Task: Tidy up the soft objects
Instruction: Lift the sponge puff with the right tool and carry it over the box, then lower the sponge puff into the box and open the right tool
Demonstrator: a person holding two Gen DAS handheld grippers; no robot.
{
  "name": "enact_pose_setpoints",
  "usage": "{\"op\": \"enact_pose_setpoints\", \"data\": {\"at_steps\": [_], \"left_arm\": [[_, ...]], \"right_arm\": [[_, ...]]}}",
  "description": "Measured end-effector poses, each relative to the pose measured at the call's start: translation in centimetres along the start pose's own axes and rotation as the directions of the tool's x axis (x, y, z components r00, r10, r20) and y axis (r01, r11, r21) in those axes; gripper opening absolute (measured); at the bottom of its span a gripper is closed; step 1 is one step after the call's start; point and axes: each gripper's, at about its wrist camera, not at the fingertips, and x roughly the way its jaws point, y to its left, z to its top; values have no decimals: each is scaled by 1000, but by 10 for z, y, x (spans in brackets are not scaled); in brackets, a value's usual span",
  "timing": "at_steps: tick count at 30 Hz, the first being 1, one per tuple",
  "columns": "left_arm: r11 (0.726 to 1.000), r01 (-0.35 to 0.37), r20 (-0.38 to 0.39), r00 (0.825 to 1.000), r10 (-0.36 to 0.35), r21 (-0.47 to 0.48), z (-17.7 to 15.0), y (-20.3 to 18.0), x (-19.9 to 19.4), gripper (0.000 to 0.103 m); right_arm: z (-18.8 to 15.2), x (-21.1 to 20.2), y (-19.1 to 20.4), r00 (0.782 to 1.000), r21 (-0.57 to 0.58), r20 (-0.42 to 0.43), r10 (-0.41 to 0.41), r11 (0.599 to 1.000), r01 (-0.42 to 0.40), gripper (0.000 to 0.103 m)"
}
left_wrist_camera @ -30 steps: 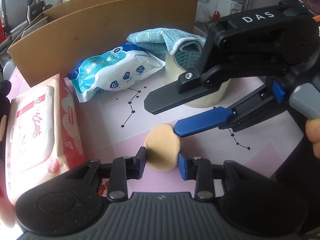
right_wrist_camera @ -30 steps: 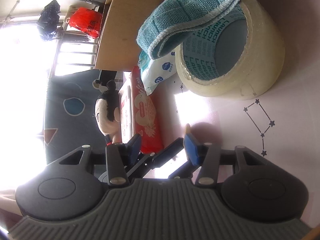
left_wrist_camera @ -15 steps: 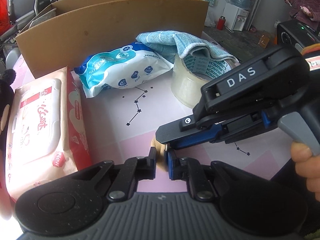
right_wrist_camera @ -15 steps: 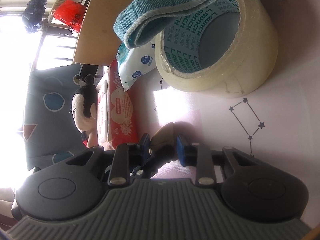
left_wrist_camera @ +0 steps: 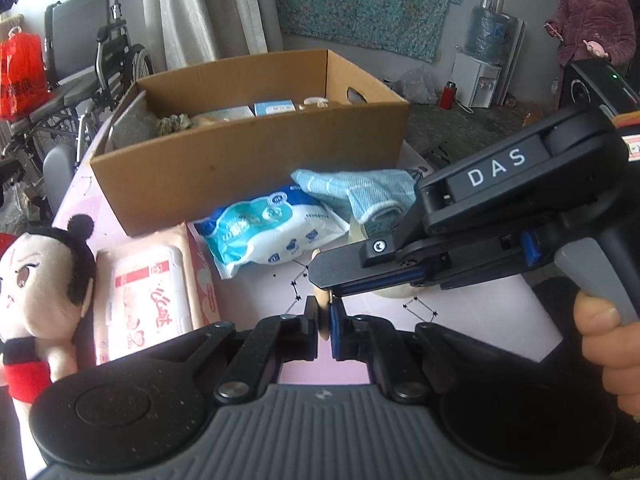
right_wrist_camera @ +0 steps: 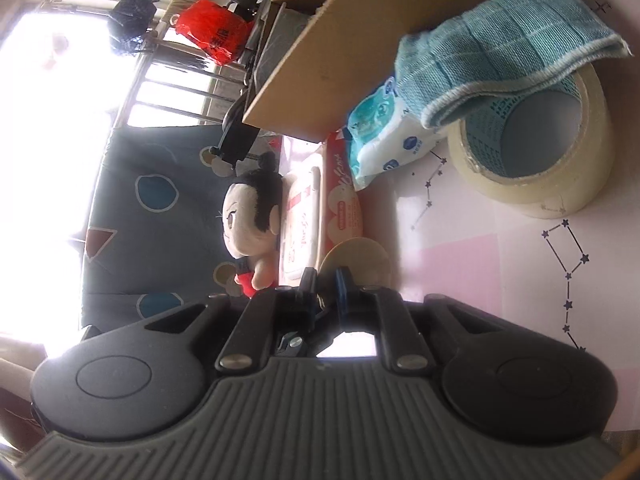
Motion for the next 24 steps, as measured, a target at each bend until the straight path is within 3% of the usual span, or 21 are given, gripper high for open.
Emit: {"op": "enact_pose_setpoints", "data": {"at_steps": [7,12,18,24], "left_arm": [[997,-77,141,987,75,8,77,31,-27,6],[996,-89,151,984,92,-24,139,65,-5,6],[994,-97,41,994,100,-53,195,101,63,6],[991,-99,-132,987,86,-95,221,143,144,6]], "right_arm": [[56,-13,78,992,-188,48,117,976,-106,9],[128,4,125,990,-282,49,133,953,-114,9],[217,52,136,998,-263,13,66,963,-60,9],[287,134,100,995,-152,-81,-56,988,43,9]]}}
